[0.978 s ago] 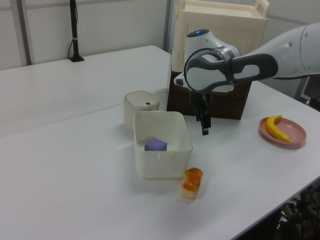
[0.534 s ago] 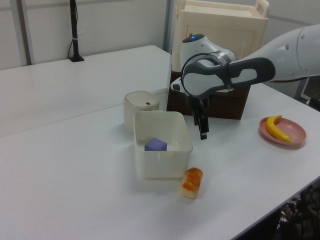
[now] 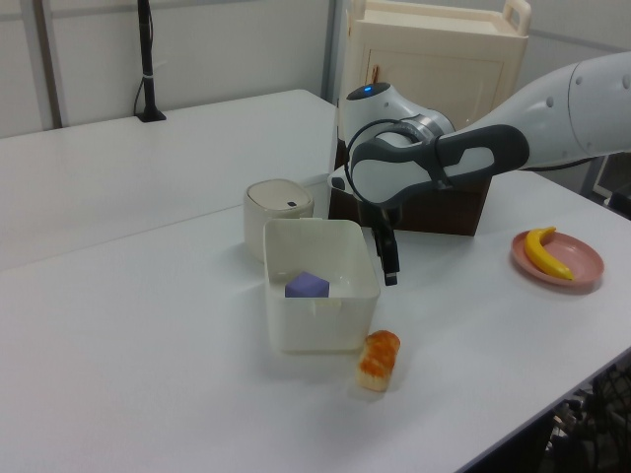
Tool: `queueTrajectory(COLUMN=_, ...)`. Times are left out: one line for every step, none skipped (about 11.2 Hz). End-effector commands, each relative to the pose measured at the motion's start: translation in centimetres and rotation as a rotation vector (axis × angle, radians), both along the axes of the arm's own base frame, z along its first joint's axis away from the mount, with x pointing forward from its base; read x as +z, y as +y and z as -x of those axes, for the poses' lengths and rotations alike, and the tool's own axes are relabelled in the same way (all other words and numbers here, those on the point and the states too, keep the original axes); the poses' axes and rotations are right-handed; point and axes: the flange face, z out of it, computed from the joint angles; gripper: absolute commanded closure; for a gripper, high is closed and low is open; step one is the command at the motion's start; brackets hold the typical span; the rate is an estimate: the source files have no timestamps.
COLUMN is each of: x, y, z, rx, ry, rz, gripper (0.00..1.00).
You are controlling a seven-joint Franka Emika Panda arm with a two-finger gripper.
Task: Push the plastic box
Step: 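Push the white plastic box along the table with the gripper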
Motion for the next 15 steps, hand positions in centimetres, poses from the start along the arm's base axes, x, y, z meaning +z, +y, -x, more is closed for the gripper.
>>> queueTrajectory(x=-0.4, y=1.8, z=0.0, rx=-0.072, ry=-0.067, rz=0.019, gripper=0.00)
queueTrajectory(x=-0.7, y=2.0, z=-0.1, rx=-0.082, ry=-0.072, rz=0.019, gripper=0.00)
queueTrajectory(x=-1.1, y=2.3, z=-0.3, rx=-0.079, ry=-0.076, rz=0.016, gripper=0.00)
queueTrajectory(x=-1.0, y=2.7, z=-0.8, rx=-0.075, ry=-0.080, rz=0.013, gripper=0.00)
queueTrajectory(x=-1.2, y=3.1, z=-1.1, rx=-0.067, ry=-0.082, rz=0.014, gripper=0.00)
queueTrajectory(x=-1.4, y=3.4, z=-1.9, rx=-0.066, ry=-0.086, rz=0.011, gripper=0.00)
queueTrajectory(x=-1.4, y=4.1, z=-2.4, rx=-0.063, ry=-0.092, rz=0.008, gripper=0.00)
queueTrajectory(x=-1.6, y=4.4, z=-2.5, rx=-0.082, ry=-0.098, rz=0.014, gripper=0.00)
queueTrajectory(x=-1.1, y=4.9, z=-2.7, rx=-0.077, ry=-0.111, rz=0.016, gripper=0.00)
queueTrajectory(x=-1.1, y=5.2, z=-2.6, rx=-0.073, ry=-0.111, rz=0.013, gripper=0.00)
queueTrajectory(x=-1.2, y=5.4, z=-2.6, rx=-0.078, ry=-0.112, rz=0.014, gripper=0.00)
queueTrajectory(x=-1.1, y=5.4, z=-2.7, rx=-0.089, ry=-0.117, rz=0.014, gripper=0.00)
queueTrajectory(x=-1.0, y=5.6, z=-2.7, rx=-0.091, ry=-0.119, rz=0.011, gripper=0.00)
queueTrajectory(x=-1.0, y=6.3, z=-2.5, rx=-0.090, ry=-0.121, rz=0.009, gripper=0.00)
queueTrajectory(x=-1.0, y=6.5, z=-2.5, rx=-0.094, ry=-0.123, rz=0.008, gripper=0.00)
